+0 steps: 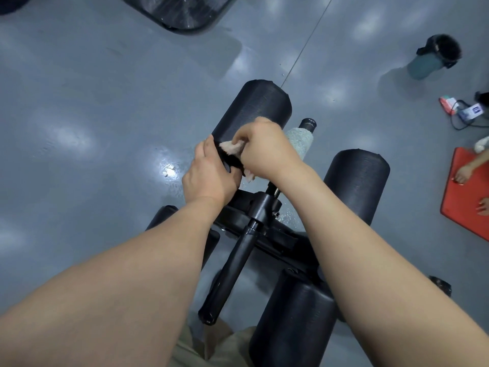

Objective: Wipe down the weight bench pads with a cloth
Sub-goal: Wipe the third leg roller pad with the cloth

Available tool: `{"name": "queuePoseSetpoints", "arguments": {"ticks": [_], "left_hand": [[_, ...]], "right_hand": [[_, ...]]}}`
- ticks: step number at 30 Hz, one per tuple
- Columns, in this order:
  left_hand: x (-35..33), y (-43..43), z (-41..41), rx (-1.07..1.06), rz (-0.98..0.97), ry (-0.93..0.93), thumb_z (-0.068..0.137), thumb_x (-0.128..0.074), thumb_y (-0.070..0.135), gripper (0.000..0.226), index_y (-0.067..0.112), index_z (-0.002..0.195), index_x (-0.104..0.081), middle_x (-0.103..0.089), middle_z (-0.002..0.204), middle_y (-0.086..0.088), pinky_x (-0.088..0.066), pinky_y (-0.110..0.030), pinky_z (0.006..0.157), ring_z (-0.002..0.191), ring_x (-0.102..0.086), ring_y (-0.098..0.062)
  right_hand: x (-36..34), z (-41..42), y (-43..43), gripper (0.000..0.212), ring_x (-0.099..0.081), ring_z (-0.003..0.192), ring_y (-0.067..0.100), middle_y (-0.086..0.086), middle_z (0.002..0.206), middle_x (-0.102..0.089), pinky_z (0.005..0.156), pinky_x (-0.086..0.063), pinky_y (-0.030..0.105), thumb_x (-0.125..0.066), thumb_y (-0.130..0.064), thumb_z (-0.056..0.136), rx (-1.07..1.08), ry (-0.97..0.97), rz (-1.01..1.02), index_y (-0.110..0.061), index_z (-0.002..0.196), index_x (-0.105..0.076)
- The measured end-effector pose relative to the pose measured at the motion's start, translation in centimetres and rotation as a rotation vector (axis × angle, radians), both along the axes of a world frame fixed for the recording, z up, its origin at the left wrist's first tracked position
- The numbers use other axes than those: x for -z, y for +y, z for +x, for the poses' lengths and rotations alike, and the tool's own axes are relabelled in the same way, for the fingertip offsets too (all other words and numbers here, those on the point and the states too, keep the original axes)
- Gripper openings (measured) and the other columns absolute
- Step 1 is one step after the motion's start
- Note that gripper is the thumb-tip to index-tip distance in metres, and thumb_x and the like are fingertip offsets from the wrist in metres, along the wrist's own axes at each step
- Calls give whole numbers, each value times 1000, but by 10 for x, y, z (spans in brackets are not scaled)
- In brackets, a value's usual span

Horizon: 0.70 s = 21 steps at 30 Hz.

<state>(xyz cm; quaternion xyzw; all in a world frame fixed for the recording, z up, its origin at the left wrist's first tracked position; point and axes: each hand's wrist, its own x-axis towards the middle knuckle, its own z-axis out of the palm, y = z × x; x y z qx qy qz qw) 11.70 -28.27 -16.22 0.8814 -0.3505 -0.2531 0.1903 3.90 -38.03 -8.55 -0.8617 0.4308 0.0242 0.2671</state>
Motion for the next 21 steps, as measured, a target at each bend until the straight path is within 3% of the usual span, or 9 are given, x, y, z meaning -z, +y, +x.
{"name": "queuePoseSetpoints", "arguments": {"ticks": [2, 6, 10, 13, 17, 21], "left_hand": [[-1, 0, -1, -24, -37, -4, 84, -63, 45, 83, 22, 155, -26, -33, 156, 3, -44, -41, 97, 125, -55, -28], [-1, 1, -1, -28, -82, 7, 84, -62, 42, 75, 27, 150, -31, -35, 149, 6, -45, -39, 90, 113, -59, -26], [-2, 1, -1, -30, -98, 9, 83, -62, 41, 70, 33, 145, -31, -36, 147, 9, -43, -35, 84, 106, -61, -24], [-3, 0, -1, -40, -99, 8, 82, -61, 41, 70, 34, 144, -30, -47, 143, 9, -44, -37, 86, 109, -61, -23], [-4, 0, 0, -49, -79, 8, 82, -60, 41, 70, 34, 145, -29, -49, 143, 9, -47, -38, 89, 110, -61, -22], [-4, 0, -1, -49, -68, 6, 83, -60, 40, 71, 33, 146, -28, -48, 145, 8, -44, -38, 88, 113, -60, -23]], "right_hand": [[-11, 0, -20, 18, -57, 82, 20, 3, 93, -62, 67, -43, 27, -55, -15, 86, 176, -87, 29, -18, 90, -72], [-19, 0, -71, 22, -60, 79, 21, 1, 73, -65, 60, -44, 26, -53, -26, 85, 449, -119, -8, -10, 87, -70], [-8, 6, -110, 28, -66, 96, 30, 12, 102, -72, 82, -56, 34, -49, -18, 83, 535, -76, -43, -17, 99, -72], [6, 16, -108, 26, -62, 108, 32, 15, 113, -68, 86, -51, 32, -51, -14, 91, 477, -5, -60, -14, 107, -71], [24, 24, -83, 24, -61, 104, 32, 15, 115, -65, 75, -40, 28, -51, -8, 91, 357, 21, -121, -11, 108, -68], [29, 21, -60, 23, -58, 100, 27, 9, 110, -58, 75, -34, 25, -52, -4, 89, 255, 9, -150, -14, 104, -67]]}}
